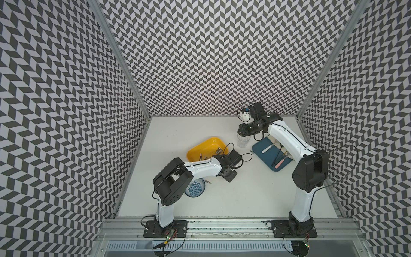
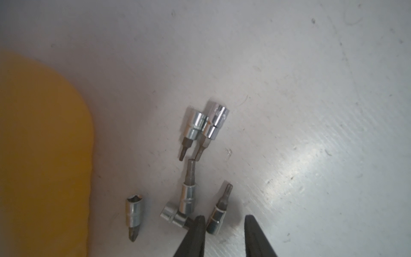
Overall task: Put the bit on the desktop into the storage box
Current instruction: Pick up the screwdriver bit from the center of the board.
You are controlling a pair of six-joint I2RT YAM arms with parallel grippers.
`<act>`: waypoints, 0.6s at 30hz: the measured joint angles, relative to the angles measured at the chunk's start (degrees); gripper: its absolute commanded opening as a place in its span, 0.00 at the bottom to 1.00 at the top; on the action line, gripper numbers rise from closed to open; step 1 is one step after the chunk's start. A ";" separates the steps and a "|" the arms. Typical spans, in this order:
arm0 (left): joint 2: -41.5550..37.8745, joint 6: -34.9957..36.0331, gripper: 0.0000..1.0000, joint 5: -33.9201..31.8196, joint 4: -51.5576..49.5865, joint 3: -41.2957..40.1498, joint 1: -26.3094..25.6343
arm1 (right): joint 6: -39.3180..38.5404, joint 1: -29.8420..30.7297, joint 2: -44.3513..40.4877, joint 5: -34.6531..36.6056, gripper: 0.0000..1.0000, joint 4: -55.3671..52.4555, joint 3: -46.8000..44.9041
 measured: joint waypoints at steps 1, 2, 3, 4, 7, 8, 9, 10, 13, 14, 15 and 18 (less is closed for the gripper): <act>0.26 0.02 0.33 0.02 0.04 0.33 0.09 | 0.00 -0.09 -0.07 -0.02 0.48 0.02 0.00; 0.61 0.11 0.33 0.04 0.04 0.63 0.17 | 0.00 -0.17 -0.15 0.00 0.48 0.04 0.00; 0.92 0.15 0.33 0.09 0.04 0.85 0.22 | 0.00 -0.20 -0.17 0.00 0.48 0.02 0.00; 1.18 0.17 0.33 0.11 0.09 0.92 0.22 | 0.00 -0.24 -0.17 0.00 0.48 0.02 0.00; 2.01 0.17 0.33 0.15 0.07 0.94 0.44 | 0.00 -0.44 -0.17 0.00 0.48 0.00 0.00; 2.14 0.15 0.32 0.28 0.07 1.07 0.59 | 0.00 -0.48 -0.20 0.00 0.48 0.00 0.00; 2.16 0.17 0.32 0.31 0.07 1.25 0.59 | 0.00 -0.52 -0.24 0.00 0.48 -0.02 0.00; 2.19 0.17 0.32 0.33 0.07 1.33 0.59 | 0.00 -0.55 -0.28 0.00 0.47 -0.02 -0.02; 2.21 0.20 0.27 0.33 0.02 1.33 0.63 | 0.00 -0.57 -0.46 -0.02 0.48 0.07 -0.13; 2.21 0.24 0.24 0.35 0.00 1.33 0.63 | 0.00 -0.59 -0.61 -0.02 0.48 0.17 -0.42; 2.21 0.20 0.21 0.37 0.00 1.33 0.63 | 0.00 -0.59 -0.79 -0.02 0.48 0.17 -0.76; 2.21 0.24 0.12 0.57 -0.09 1.33 0.63 | 0.04 -0.63 -1.49 0.02 0.48 0.26 -2.01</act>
